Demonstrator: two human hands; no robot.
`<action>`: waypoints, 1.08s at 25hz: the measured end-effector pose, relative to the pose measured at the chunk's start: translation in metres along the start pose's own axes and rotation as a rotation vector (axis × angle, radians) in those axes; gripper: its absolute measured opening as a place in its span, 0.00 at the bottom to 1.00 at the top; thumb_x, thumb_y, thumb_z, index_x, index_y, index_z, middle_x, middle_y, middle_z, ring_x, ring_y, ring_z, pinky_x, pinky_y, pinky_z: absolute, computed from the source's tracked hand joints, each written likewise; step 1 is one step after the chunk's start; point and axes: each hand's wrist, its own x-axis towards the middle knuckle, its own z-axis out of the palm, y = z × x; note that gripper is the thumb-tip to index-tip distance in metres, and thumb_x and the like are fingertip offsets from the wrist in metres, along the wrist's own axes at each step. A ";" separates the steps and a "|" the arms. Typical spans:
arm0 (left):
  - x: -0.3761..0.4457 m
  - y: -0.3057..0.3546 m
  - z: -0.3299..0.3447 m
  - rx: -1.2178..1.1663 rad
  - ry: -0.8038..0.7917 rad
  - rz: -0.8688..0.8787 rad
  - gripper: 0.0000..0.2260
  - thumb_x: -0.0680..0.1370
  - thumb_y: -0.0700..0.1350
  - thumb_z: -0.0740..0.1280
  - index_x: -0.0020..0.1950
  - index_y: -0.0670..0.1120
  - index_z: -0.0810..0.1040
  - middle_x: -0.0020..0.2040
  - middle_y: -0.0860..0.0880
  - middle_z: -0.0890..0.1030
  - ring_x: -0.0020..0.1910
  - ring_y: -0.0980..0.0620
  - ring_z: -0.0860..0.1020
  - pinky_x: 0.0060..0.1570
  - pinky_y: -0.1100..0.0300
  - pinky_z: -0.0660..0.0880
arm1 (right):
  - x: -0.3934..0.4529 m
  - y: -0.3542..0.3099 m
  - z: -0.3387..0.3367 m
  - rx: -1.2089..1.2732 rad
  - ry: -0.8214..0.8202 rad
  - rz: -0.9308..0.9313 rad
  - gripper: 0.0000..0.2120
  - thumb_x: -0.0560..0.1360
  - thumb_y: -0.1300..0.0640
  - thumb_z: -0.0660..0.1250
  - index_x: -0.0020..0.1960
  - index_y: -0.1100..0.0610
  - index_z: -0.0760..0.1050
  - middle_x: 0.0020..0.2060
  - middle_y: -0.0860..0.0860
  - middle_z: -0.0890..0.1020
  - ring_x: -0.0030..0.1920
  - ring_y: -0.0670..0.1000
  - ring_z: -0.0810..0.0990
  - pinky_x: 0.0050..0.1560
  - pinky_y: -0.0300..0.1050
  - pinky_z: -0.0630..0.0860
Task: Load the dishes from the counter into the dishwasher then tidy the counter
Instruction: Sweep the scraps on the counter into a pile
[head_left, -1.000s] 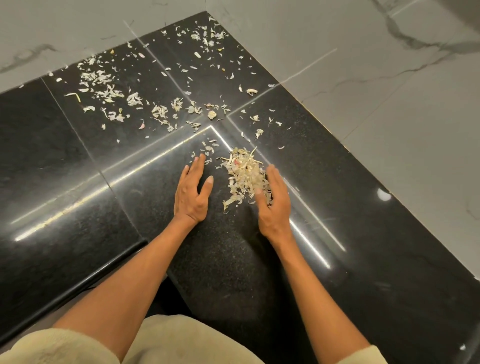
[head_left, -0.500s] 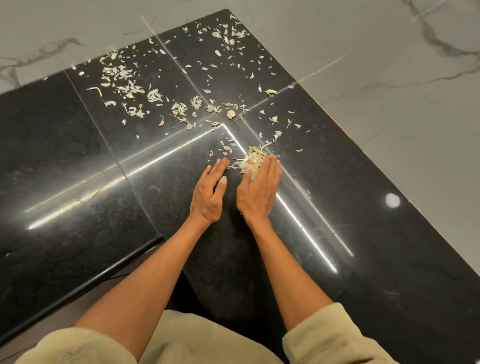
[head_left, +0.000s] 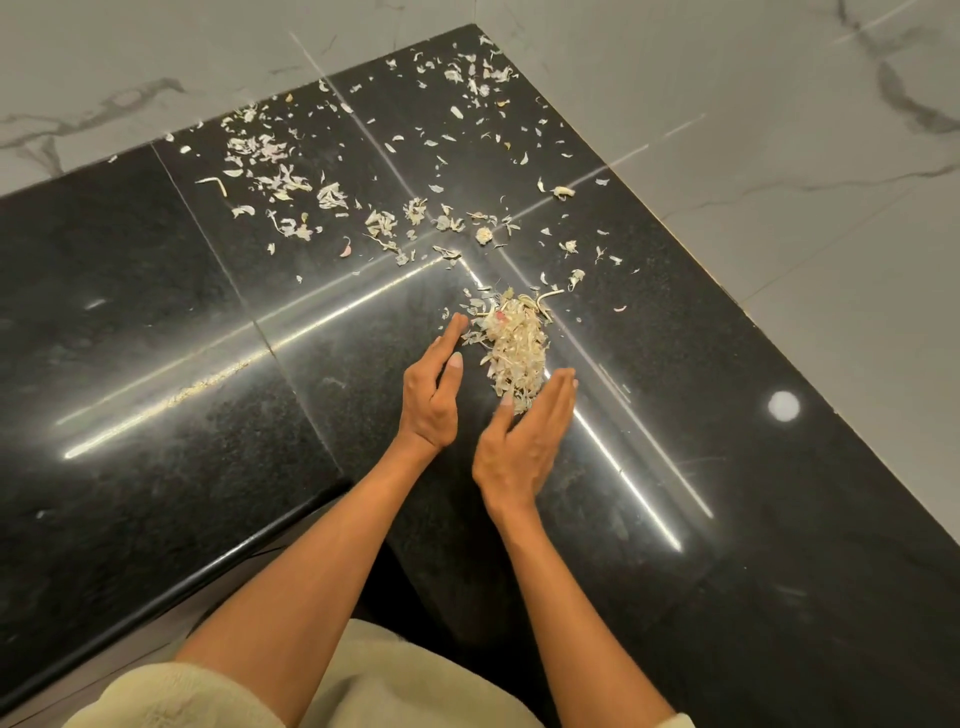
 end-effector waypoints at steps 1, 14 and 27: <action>0.000 0.001 -0.002 -0.016 -0.005 -0.003 0.21 0.82 0.40 0.56 0.74 0.37 0.67 0.72 0.52 0.71 0.73 0.62 0.67 0.72 0.64 0.63 | 0.005 -0.011 0.010 0.002 -0.008 -0.001 0.33 0.82 0.48 0.54 0.82 0.61 0.48 0.81 0.55 0.52 0.81 0.50 0.46 0.80 0.45 0.44; 0.001 0.002 -0.006 -0.057 -0.030 -0.038 0.21 0.82 0.43 0.57 0.76 0.40 0.67 0.74 0.50 0.70 0.74 0.58 0.66 0.75 0.58 0.62 | 0.088 0.016 -0.022 0.064 0.109 -0.106 0.32 0.80 0.52 0.59 0.80 0.63 0.57 0.79 0.57 0.60 0.80 0.53 0.54 0.80 0.45 0.48; 0.001 0.001 -0.002 0.008 -0.026 -0.015 0.23 0.82 0.48 0.57 0.77 0.42 0.65 0.75 0.50 0.68 0.76 0.55 0.65 0.76 0.51 0.62 | 0.223 0.014 -0.022 -0.256 -0.261 -0.293 0.36 0.81 0.40 0.53 0.81 0.60 0.51 0.81 0.56 0.55 0.81 0.52 0.50 0.81 0.52 0.46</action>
